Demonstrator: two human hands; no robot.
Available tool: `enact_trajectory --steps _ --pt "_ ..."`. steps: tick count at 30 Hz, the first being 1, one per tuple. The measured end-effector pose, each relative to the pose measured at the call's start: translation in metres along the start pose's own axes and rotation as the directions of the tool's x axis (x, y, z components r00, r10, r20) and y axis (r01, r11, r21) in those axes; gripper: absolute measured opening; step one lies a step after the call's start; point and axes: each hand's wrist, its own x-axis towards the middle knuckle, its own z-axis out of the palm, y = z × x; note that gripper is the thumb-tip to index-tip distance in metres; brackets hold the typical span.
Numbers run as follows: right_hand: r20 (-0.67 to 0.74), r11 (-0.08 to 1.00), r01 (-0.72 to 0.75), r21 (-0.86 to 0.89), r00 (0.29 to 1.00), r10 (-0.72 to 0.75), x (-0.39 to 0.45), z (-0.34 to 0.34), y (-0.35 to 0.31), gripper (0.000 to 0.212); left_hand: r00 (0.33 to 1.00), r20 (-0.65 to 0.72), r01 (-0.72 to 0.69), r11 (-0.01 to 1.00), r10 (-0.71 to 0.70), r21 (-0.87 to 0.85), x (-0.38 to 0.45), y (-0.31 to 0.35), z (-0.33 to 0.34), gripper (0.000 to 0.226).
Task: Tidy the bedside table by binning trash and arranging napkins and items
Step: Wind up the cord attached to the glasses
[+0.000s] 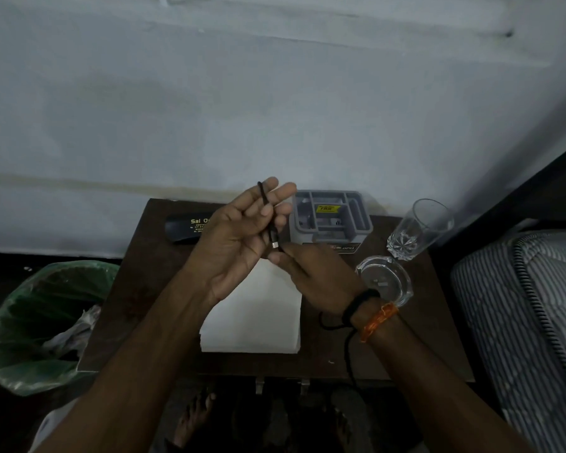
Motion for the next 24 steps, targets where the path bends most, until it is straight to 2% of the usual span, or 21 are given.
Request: enact_trajectory --steps 2,6,10,13,15,18,19,21,24 --pt "0.003 0.999 0.024 -0.039 1.0 -0.024 -0.002 -0.002 -0.002 0.039 0.996 -0.08 -0.02 0.996 0.027 0.087 0.001 -0.003 0.0 0.056" --pt "-0.069 0.99 0.04 -0.132 0.996 -0.05 -0.004 -0.012 0.0 0.031 0.972 -0.227 0.026 0.944 0.052 0.328 0.003 -0.008 0.004 0.053" --pt "-0.078 0.991 0.047 -0.125 0.995 -0.057 -0.006 -0.022 0.004 0.027 0.978 -0.202 0.029 0.908 0.062 0.419 0.003 -0.007 0.006 0.046" --pt "-0.073 0.992 0.079 -0.101 0.994 -0.087 -0.008 -0.027 0.003 0.025 0.985 -0.148 0.01 0.841 0.084 0.541 -0.001 -0.006 0.006 0.045" --pt "-0.072 0.989 0.112 -0.101 0.99 -0.12 -0.009 -0.029 0.0 0.023 0.991 -0.087 -0.019 0.746 0.104 0.666 -0.004 -0.009 0.006 0.043" --pt "-0.152 0.981 0.144 -0.129 0.975 -0.164 -0.012 -0.034 -0.003 0.017 0.994 0.09 -0.11 0.489 0.064 0.866 -0.008 -0.015 0.004 0.038" --pt "-0.179 0.979 0.149 -0.139 0.969 -0.173 -0.013 -0.036 -0.003 0.016 0.991 0.129 -0.132 0.44 0.037 0.888 -0.008 -0.016 0.004 0.036" --pt "-0.233 0.975 0.163 -0.154 0.953 -0.196 -0.014 -0.04 -0.001 0.016 0.99 0.144 -0.126 0.457 -0.004 0.88 -0.008 -0.017 0.004 0.033" --pt "-0.357 0.975 0.141 -0.17 0.914 -0.195 -0.014 -0.044 0.003 0.017 0.986 0.135 -0.041 0.632 -0.101 0.774 -0.007 -0.014 0.008 0.029"
